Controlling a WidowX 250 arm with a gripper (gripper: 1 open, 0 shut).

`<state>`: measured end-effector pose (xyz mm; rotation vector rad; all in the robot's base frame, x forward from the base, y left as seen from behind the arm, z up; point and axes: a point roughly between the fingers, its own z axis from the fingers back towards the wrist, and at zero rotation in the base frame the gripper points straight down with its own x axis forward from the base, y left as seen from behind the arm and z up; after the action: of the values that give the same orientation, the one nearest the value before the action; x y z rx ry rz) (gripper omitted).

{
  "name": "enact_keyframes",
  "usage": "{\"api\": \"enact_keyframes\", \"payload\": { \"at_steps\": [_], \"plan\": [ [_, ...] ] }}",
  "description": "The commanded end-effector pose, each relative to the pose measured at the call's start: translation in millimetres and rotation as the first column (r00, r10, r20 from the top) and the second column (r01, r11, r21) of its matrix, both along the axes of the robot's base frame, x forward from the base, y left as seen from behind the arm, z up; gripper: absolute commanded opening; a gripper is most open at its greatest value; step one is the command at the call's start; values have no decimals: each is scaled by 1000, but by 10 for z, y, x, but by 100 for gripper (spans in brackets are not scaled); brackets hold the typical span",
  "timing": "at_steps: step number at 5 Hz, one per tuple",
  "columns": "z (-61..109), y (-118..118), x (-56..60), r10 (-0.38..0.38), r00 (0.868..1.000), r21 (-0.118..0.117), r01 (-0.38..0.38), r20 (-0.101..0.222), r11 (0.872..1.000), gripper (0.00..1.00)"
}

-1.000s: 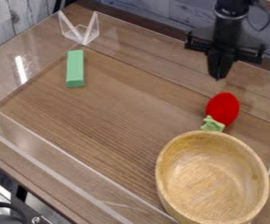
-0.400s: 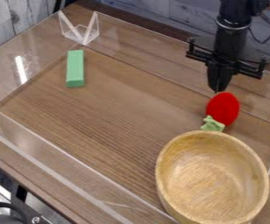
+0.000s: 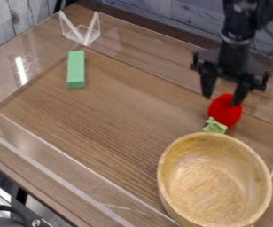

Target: Move the red object to the left side of the table

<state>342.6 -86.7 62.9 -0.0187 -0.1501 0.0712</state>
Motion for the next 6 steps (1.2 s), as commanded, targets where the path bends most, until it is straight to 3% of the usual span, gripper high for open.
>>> {"api": "enact_keyframes", "payload": {
  "at_steps": [1,2,3,4,5,6],
  "plan": [
    [239,64,45,24,997,-8,-23,68,1000,0],
    [334,123,14,42,996,-7,-42,73,999,0],
    [572,281,-17,79,992,-17,-77,100,997,0],
    [753,562,43,159,980,-22,-157,120,987,0],
    [621,425,101,187,978,-25,-186,96,982,100],
    [404,265,51,121,990,-19,-120,69,993,100]
  ]
}}
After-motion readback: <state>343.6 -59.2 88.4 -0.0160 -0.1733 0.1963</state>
